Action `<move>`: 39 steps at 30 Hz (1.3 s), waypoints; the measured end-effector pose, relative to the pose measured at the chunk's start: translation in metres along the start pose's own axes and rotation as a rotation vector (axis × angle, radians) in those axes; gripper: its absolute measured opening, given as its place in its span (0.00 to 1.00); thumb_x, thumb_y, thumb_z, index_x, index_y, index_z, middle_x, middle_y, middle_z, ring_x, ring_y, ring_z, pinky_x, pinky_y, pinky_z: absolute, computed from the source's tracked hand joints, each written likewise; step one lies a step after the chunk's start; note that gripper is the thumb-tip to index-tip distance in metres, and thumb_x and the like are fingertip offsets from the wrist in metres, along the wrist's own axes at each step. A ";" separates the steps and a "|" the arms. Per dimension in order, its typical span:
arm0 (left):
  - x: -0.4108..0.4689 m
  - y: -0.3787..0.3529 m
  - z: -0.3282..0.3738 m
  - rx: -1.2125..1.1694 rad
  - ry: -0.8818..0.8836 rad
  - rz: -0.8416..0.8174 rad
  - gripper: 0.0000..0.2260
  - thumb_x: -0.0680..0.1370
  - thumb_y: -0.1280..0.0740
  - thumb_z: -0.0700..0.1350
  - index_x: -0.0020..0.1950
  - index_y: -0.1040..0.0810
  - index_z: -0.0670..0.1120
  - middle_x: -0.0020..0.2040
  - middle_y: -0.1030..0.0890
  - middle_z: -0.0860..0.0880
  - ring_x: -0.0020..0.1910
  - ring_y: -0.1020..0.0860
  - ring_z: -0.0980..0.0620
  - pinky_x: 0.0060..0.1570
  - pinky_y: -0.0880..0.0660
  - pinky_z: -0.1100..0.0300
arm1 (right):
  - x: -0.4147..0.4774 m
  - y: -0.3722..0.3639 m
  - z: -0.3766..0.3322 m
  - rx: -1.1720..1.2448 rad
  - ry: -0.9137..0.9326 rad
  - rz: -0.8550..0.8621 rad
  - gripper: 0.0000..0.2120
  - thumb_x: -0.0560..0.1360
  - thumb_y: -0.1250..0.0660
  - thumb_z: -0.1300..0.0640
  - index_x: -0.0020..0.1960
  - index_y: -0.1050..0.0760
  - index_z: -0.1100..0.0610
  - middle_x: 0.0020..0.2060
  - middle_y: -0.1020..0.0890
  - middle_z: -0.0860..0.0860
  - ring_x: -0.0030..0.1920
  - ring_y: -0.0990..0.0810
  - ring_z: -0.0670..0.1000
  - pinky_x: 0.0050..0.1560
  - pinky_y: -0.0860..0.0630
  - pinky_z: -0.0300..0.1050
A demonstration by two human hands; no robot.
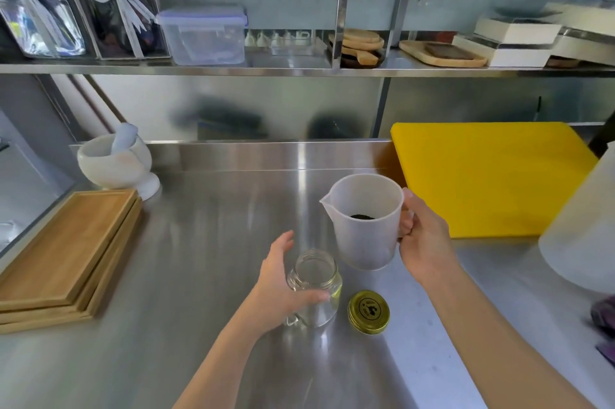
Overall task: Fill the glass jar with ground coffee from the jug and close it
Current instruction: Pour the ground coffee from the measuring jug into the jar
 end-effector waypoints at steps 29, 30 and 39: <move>0.016 -0.011 -0.034 0.252 0.062 -0.093 0.36 0.55 0.26 0.60 0.59 0.37 0.63 0.55 0.26 0.63 0.54 0.25 0.62 0.54 0.27 0.61 | -0.017 -0.015 -0.019 -0.729 0.227 -0.141 0.06 0.69 0.29 0.55 0.34 0.21 0.49 0.36 0.19 0.51 0.40 0.25 0.53 0.39 0.30 0.46; 0.016 -0.011 -0.035 0.247 0.059 -0.093 0.36 0.54 0.26 0.61 0.59 0.37 0.63 0.55 0.26 0.63 0.54 0.25 0.63 0.53 0.27 0.62 | -0.017 -0.018 -0.020 -0.760 0.246 -0.154 0.06 0.70 0.29 0.56 0.34 0.21 0.48 0.36 0.19 0.50 0.39 0.25 0.51 0.38 0.31 0.45; 0.016 -0.013 -0.041 0.182 0.009 -0.080 0.38 0.54 0.24 0.59 0.62 0.35 0.61 0.57 0.26 0.61 0.58 0.27 0.60 0.58 0.27 0.58 | -0.017 -0.031 -0.028 -1.004 0.385 -0.233 0.05 0.70 0.29 0.55 0.37 0.21 0.45 0.38 0.19 0.50 0.41 0.26 0.52 0.38 0.31 0.46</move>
Point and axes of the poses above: each hand's wrist, its own x-axis towards the middle knuckle, its own y-axis out of the back of the hand, z = x × y, the point moved 3 cm from there along x, towards the middle knuckle
